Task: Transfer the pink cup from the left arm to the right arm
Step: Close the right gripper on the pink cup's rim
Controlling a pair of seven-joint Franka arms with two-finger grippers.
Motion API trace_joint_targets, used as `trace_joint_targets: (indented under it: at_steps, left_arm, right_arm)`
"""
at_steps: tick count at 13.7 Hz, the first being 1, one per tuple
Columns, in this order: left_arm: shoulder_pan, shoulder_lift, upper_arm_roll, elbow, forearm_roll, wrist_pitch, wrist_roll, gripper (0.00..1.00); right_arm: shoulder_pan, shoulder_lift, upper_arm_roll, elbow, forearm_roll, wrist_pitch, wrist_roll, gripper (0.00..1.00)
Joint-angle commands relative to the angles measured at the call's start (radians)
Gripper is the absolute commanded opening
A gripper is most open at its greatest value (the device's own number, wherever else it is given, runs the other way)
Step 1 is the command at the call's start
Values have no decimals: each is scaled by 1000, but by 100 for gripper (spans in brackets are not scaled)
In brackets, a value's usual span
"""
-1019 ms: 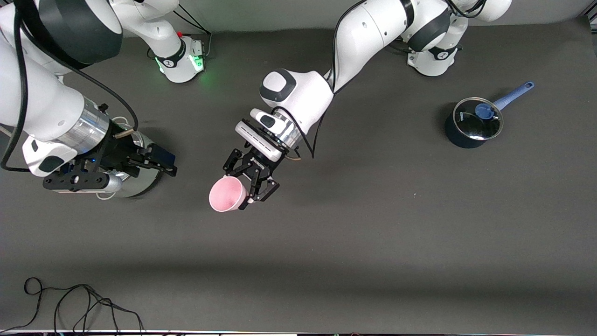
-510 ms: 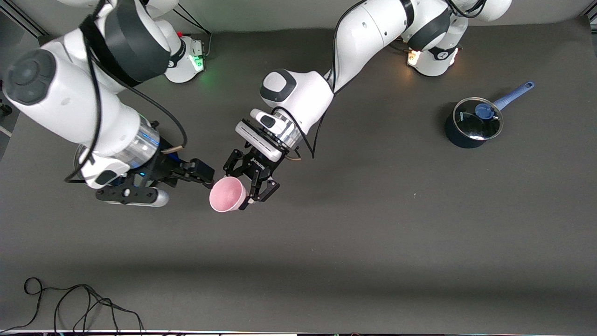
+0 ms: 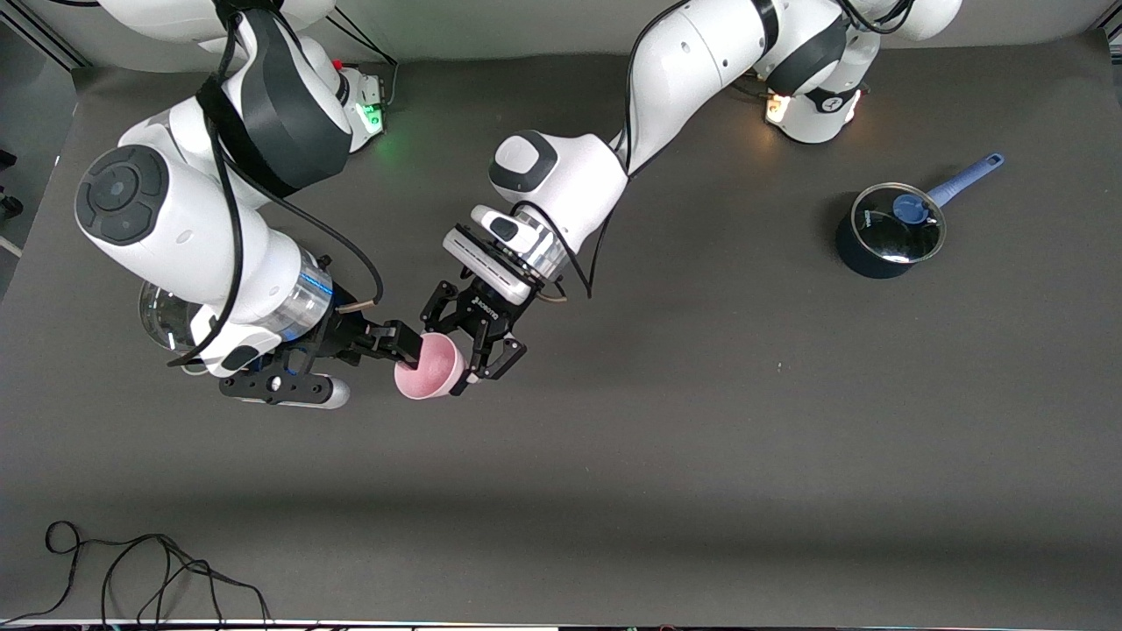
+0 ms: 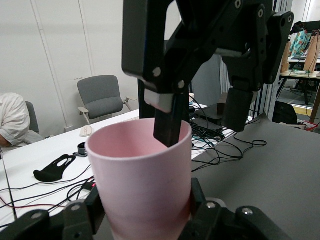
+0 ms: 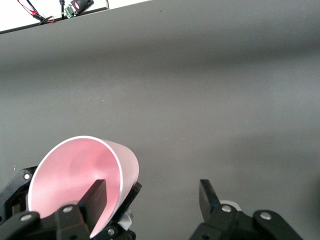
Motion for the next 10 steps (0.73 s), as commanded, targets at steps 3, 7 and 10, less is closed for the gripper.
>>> trace_joint_targets:
  at_steps: [3, 7, 10]
  left_arm:
    - [-15, -3, 19, 11, -3, 0, -20, 0]
    - [-15, -3, 19, 11, -3, 0, -20, 0]
    - [-15, -3, 19, 11, -3, 0, -20, 0]
  right_arm:
    - [4, 9, 0, 31, 57, 26, 35, 45]
    - [4, 9, 0, 26, 92, 85, 43, 19]
    - [4, 16, 0, 25, 97, 87, 49, 8]
